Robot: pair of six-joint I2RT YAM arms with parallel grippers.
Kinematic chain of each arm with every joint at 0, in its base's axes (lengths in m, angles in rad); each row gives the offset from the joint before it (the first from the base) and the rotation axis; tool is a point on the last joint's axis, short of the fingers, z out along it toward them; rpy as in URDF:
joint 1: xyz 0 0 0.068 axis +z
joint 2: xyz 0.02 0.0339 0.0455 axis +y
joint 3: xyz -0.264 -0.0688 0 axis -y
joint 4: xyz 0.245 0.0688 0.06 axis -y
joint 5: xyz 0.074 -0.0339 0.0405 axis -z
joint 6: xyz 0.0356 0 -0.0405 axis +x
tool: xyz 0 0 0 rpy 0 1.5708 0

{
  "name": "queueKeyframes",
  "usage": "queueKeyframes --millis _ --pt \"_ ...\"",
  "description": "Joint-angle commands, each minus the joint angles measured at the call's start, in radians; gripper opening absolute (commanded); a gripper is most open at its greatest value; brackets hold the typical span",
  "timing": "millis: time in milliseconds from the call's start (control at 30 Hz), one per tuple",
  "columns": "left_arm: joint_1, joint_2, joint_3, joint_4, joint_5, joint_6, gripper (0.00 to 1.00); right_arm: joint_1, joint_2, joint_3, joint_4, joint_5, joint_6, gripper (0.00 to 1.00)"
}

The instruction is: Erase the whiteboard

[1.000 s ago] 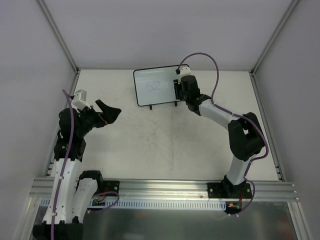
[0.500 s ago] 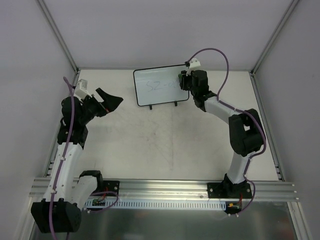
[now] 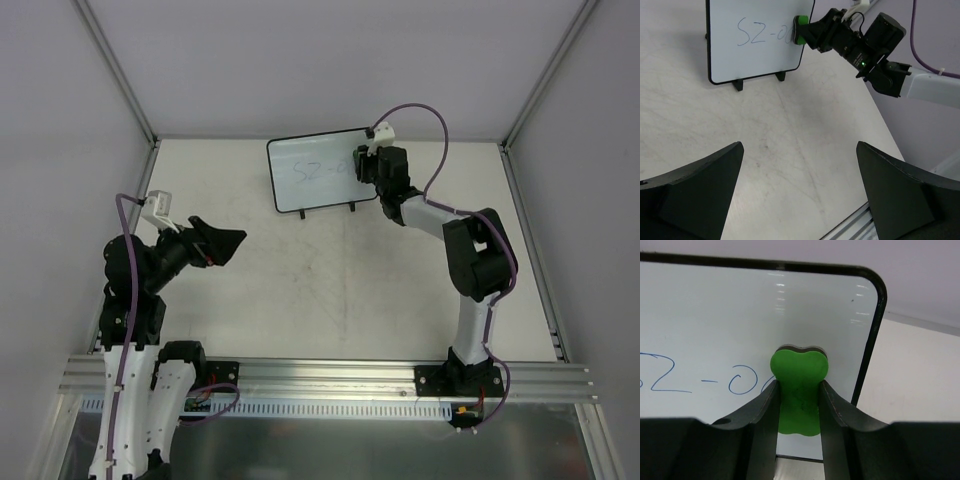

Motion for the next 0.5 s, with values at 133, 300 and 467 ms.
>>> queueKeyframes --millis 133,300,467 --pt "-0.003 -0.122 0.017 -0.149 0.003 0.184 0.99 -0.002 -0.016 -0.017 0.212 0.062 -0.028 0.01" --pt "-0.003 -0.159 0.015 -0.176 -0.048 0.241 0.99 -0.001 0.005 -0.004 0.219 0.073 -0.052 0.02" --pt "-0.003 -0.155 0.015 -0.183 -0.052 0.245 0.99 0.001 0.034 0.009 0.218 0.078 -0.063 0.02"
